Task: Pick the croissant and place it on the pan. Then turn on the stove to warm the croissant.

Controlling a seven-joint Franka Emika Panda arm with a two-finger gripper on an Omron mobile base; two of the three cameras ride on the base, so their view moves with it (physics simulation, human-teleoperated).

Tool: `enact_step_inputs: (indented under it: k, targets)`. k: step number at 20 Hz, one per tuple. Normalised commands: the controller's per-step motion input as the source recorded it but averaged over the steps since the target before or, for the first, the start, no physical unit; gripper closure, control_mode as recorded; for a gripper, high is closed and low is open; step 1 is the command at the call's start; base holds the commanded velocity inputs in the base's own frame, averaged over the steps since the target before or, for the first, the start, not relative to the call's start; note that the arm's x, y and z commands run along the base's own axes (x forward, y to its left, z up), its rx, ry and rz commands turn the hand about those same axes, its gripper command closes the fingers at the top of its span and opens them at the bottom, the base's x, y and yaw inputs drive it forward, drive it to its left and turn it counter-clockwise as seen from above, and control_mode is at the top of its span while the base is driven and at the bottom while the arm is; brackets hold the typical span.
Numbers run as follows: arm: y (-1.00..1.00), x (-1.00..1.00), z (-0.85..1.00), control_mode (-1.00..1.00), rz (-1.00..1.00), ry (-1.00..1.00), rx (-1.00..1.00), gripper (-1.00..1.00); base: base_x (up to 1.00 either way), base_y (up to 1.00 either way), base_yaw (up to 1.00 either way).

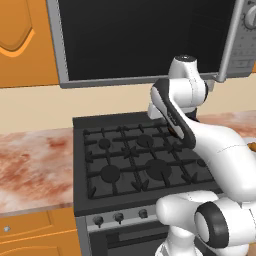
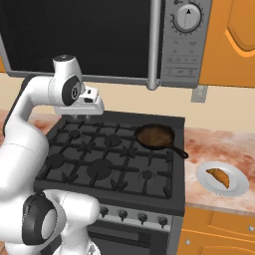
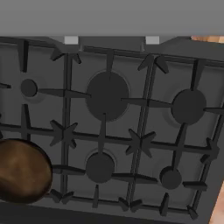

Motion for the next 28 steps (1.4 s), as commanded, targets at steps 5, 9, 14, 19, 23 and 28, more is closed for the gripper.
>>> enact_step_inputs:
  k: [5, 9, 14, 19, 23, 28]
  targets:
    - [0.0, -0.03, 0.0, -1.0, 0.0, -0.06, 0.0, -1.0, 0.0, 0.0, 0.0]
    - [-0.06, -0.11, 0.0, -1.0, 0.0, -0.11, 0.0, -1.0, 0.0, 0.0, 0.0]
    - [-0.25, -0.22, -0.06, -1.0, 0.0, -0.15, 0.0, -1.0, 0.0, 0.0, 0.0]
    - [-0.4, -0.23, -0.06, -1.0, 0.0, -0.12, 0.0, -1.0, 0.0, 0.0, 0.0]
    - [-0.42, -0.17, -0.02, -1.0, 0.0, -0.02, 0.0, -1.0, 0.0, 0.0, 0.0]
    - [-0.46, -0.11, 0.0, -1.0, 0.0, 0.0, 0.0, -1.0, 0.0, 0.0, 0.0]
